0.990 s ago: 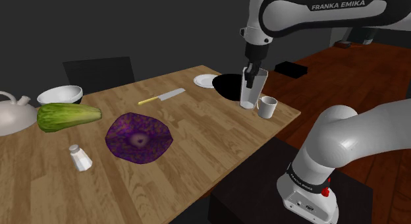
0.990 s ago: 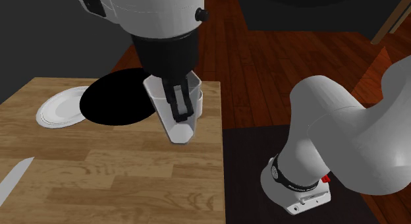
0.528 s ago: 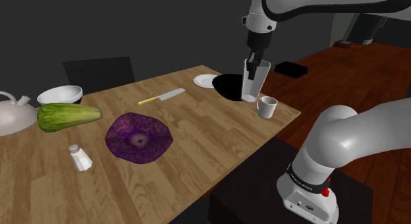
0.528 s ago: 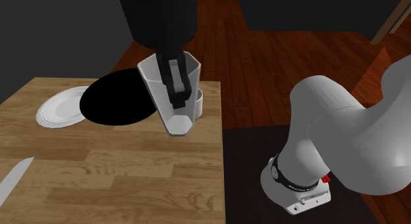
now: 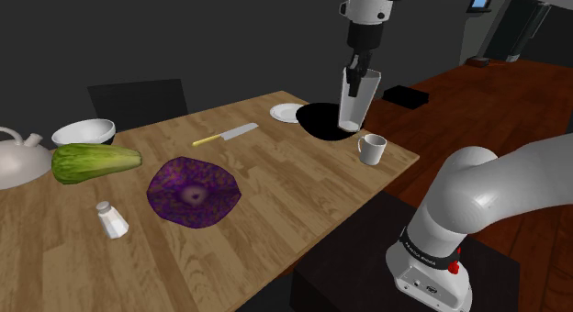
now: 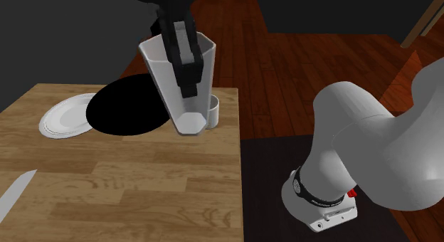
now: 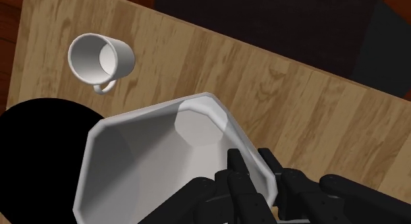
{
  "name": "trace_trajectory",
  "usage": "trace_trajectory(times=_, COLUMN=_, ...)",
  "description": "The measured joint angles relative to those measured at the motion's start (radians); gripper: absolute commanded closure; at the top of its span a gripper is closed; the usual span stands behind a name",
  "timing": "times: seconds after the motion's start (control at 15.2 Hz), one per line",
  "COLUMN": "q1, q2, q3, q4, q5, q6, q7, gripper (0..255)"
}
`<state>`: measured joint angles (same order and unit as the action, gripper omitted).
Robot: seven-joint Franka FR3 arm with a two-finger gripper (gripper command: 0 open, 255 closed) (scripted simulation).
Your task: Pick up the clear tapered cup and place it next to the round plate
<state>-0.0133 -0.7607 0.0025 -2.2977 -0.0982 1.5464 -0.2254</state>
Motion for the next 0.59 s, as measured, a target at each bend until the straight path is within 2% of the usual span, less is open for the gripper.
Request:
trace_trajectory(times=0.2, q1=-0.002, q2=0.043, q3=-0.004, q4=0.032, q5=-0.003, q6=0.011, q7=-0.004, gripper=255)
trace_trajectory(times=0.59, q1=-0.008, q2=0.251, q3=-0.021, q4=0.112, q5=-0.011, q6=0.139, q7=-0.010, gripper=255)
